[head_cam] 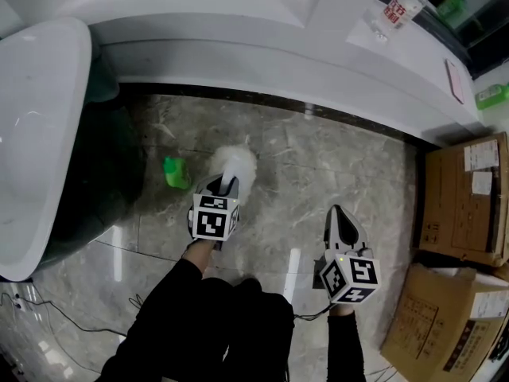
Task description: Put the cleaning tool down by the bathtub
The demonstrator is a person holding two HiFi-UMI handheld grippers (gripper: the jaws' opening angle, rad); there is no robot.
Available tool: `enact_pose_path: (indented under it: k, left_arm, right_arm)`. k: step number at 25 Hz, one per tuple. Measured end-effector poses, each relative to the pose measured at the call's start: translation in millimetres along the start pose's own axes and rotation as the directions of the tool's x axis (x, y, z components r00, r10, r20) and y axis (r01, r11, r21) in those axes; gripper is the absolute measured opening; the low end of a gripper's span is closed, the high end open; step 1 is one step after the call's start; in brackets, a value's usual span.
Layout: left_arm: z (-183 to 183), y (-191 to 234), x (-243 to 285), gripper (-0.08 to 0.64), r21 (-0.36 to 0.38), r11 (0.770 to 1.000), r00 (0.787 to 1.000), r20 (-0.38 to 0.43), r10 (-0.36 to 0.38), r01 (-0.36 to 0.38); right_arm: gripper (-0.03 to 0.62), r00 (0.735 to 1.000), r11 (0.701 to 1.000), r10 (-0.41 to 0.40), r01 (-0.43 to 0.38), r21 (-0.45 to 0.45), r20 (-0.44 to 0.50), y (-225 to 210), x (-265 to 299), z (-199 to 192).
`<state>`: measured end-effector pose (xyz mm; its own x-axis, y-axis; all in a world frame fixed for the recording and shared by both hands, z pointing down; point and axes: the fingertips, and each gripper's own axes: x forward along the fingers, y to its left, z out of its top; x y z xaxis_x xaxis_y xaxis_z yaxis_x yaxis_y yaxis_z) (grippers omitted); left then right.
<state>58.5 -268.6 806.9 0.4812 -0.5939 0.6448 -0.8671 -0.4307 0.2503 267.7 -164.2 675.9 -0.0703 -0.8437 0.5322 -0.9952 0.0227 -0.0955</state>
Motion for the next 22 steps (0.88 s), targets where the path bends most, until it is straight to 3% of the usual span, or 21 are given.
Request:
enact_pose_path:
  k: [22]
  left_arm:
    - [-62.1,35.8,69.3,0.094,0.002,0.999,0.991,-0.129,0.046,-0.046]
  right_arm:
    - [-0.001,1.000,0.999,0.007,-0.007,-0.037,0.007,-8.5,48.4,-46.8]
